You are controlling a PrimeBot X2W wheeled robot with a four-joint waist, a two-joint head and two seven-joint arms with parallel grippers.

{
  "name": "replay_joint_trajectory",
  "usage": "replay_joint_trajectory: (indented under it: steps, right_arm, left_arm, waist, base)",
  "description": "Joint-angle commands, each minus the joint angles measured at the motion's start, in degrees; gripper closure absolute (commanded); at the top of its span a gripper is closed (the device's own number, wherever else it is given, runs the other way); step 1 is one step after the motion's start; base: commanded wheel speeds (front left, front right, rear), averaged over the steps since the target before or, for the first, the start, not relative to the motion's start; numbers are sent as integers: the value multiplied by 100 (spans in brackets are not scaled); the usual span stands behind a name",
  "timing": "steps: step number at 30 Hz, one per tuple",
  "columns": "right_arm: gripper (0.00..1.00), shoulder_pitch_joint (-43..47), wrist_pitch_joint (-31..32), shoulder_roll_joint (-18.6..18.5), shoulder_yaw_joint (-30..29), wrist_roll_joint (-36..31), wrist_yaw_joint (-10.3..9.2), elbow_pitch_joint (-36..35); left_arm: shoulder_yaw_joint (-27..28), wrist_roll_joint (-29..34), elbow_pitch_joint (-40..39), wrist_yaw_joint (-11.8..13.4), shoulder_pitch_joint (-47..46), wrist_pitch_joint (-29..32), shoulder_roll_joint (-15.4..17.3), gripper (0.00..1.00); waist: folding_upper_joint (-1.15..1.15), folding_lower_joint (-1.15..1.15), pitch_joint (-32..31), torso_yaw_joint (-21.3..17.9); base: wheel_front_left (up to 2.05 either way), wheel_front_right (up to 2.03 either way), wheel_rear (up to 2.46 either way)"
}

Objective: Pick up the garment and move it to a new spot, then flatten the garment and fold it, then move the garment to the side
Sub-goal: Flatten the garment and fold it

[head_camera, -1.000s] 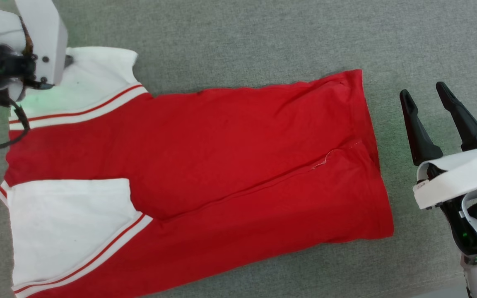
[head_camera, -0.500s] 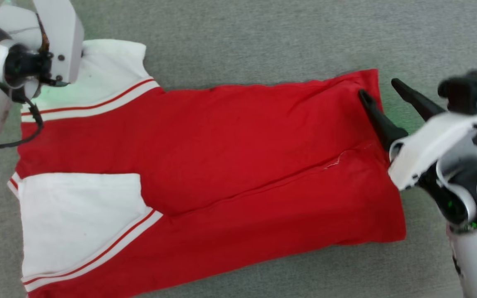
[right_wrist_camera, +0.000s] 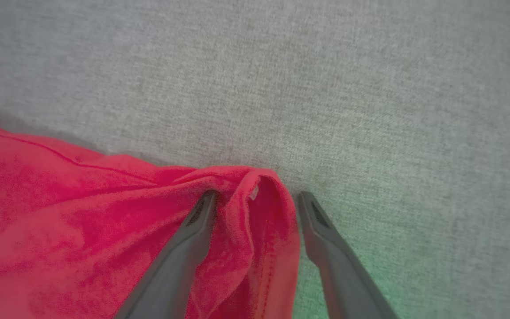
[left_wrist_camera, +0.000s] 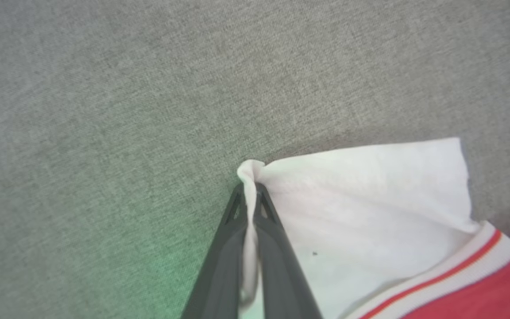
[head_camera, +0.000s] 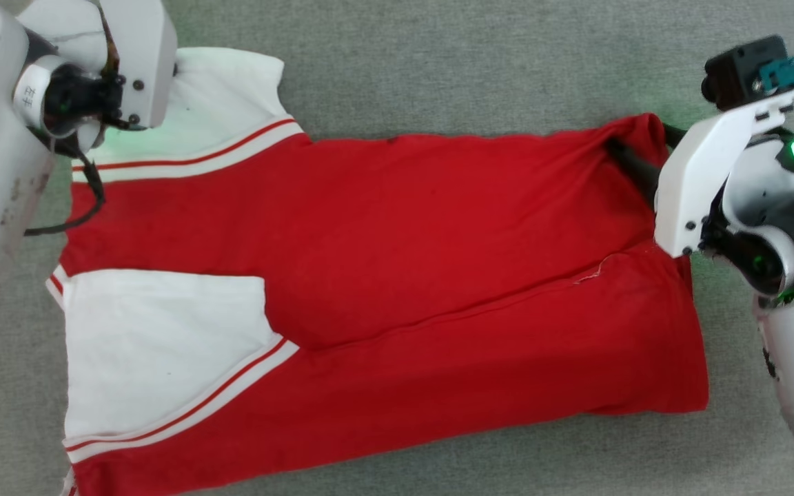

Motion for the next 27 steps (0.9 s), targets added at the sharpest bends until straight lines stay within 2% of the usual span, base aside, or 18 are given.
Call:
replay_joint_trajectory:
  steps: [1, 6, 13, 19, 23, 27]
  right_arm:
    - [100, 123, 213, 26, 120, 31, -10, 252]
    - [100, -38, 542, -69, 15, 193, -10, 349]
    - [100, -109, 520, -208, -127, 324, -10, 154]
    - [100, 190, 571, -479, -59, 522, -10, -224]
    - [100, 569, 580, -704, -66, 708, -10, -639]
    - [100, 1122, 665, -914, -178, 844, -10, -1148]
  left_arm:
    - [-87, -7, 115, -5, 192, 13, -39, 100]
    - [-2, -28, 174, -82, 133, -250, -82, 100]
    - [68, -85, 143, -181, 7, -456, -128, 100]
    - [45, -115, -213, -221, 123, -412, 44, 100]
    - [26, -158, -850, -64, 407, -312, 311, 100]
    - [56, -250, -1902, 289, 907, -232, 747, 100]
  waist:
    - [0, 0, -12, 36]
    - [0, 0, -114, 122]
    - [0, 0, -351, 276]
    - [0, 0, -665, 467]
    - [0, 0, -884, 586]
    - [0, 0, -1069, 696]
  base:
    - [0, 0, 0]
    - [0, 0, 0]
    - [0, 0, 0]
    - [0, 0, 0]
    - [0, 0, 0]
    - [0, 0, 0]
